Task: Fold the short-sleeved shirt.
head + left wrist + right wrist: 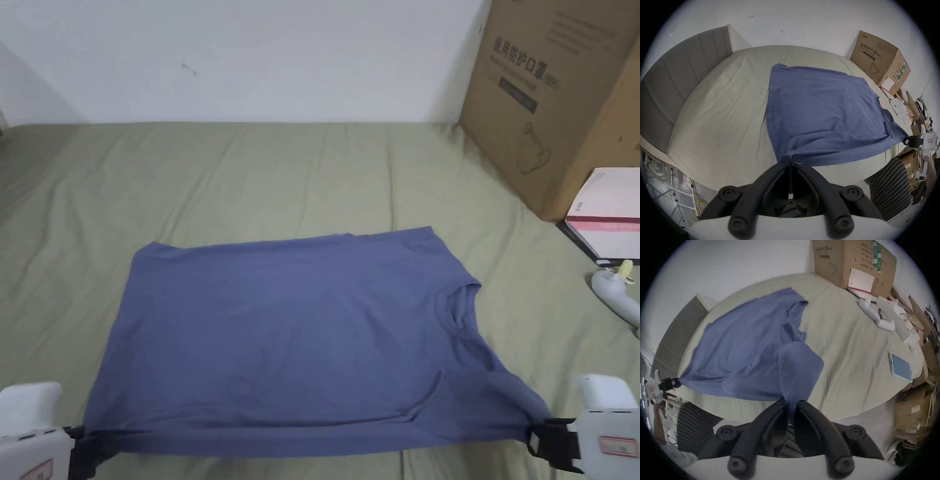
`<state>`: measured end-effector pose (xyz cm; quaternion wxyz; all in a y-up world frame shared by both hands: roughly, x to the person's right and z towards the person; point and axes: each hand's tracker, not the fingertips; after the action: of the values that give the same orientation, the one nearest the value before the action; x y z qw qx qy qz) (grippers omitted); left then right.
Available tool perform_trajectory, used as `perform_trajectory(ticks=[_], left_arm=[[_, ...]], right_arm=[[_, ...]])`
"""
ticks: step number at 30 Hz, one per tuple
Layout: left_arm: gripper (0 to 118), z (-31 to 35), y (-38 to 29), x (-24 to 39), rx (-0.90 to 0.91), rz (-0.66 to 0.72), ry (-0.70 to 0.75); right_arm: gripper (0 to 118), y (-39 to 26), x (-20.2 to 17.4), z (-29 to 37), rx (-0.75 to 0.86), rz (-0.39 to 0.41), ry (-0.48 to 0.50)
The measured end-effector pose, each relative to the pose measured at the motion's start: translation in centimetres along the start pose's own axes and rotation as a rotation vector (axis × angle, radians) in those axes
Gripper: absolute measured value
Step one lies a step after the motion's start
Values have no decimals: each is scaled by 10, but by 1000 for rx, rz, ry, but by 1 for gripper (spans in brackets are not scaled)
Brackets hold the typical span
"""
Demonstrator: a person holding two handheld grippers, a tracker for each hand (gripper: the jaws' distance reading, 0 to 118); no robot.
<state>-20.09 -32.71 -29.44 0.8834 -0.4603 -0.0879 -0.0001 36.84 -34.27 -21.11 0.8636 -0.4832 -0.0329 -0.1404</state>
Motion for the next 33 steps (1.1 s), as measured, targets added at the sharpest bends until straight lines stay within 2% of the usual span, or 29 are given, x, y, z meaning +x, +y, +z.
perform_trajectory(ticks=[4,7,9,12,14,16,17,18,20,22,26,31,33], left_arm=[[1,5,29,-3,38,14,-7],[1,-12,65,-12,49,107,-73],[1,-35,93,-21,73,154,-108],[1,-81,130,-32,81,170,-109],[1,-113,148,-35,56,172,-115],[8,-138,161,-36,26,165,-96],[27,-151,165,-38,16,171,-92],[44,-160,167,-39,9,178,-70],[85,-172,169,-46,8,205,-57],[88,-172,167,-51,17,254,-78],[93,-150,165,-49,84,266,-132],[93,-87,141,-22,267,158,-87],[85,-56,119,-8,356,109,-79]], right_arm=[[6,29,-3,15,93,-56,36],[6,67,-19,11,159,-67,62],[6,96,-24,-9,204,-67,90],[6,143,-30,-60,186,-54,53],[6,165,-31,-95,164,-77,32],[6,185,-33,-125,153,-74,21],[11,194,-36,-138,139,-70,10],[31,200,-36,-149,123,-68,-3],[103,209,-37,-164,107,-82,-64],[106,212,-39,-166,133,-97,-121],[106,207,-44,-142,185,-145,-89],[106,170,-69,-83,332,-108,15],[101,144,-82,-56,397,-61,91]])
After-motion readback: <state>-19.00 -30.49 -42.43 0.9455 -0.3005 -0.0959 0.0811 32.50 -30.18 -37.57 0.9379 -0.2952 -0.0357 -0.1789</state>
